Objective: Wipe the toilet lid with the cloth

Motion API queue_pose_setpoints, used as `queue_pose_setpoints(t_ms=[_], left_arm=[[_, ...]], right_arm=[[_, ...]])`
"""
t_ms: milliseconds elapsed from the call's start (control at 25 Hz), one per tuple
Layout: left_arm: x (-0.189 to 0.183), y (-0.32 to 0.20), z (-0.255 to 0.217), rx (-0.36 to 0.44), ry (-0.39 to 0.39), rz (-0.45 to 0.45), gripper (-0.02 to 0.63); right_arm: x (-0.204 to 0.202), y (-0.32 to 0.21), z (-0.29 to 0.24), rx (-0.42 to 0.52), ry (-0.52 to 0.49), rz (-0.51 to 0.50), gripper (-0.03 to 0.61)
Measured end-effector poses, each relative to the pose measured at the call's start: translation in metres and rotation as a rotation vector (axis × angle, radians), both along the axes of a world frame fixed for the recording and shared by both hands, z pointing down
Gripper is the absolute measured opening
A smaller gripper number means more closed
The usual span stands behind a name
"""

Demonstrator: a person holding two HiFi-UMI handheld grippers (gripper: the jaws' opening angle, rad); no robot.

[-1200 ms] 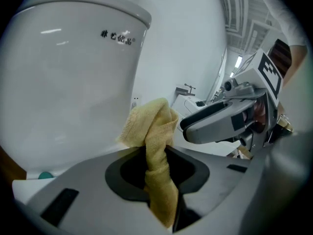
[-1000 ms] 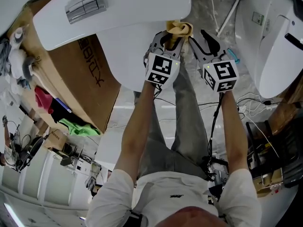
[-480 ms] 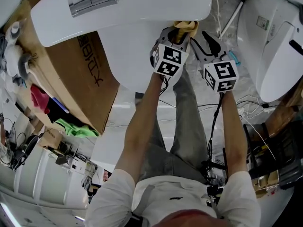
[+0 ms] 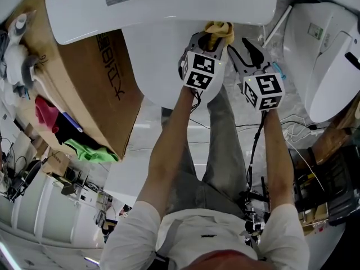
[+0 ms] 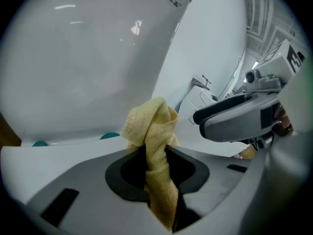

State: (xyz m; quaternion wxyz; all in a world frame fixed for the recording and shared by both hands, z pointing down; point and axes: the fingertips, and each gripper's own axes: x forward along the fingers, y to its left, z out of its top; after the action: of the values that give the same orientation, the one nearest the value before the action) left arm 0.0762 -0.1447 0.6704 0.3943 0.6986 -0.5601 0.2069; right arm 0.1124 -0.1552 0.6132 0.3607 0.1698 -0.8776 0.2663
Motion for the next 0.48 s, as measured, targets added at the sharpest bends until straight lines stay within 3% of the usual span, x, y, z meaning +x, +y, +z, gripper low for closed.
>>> queue_pose_setpoints(t_ms=[480], left_arm=[[-0.051,0.032,0.000,-0.006,-0.002,-0.054,0.109]], right_arm=[[-0.039,0.030,-0.001,-0.004,0.009,-0.038,0.216]])
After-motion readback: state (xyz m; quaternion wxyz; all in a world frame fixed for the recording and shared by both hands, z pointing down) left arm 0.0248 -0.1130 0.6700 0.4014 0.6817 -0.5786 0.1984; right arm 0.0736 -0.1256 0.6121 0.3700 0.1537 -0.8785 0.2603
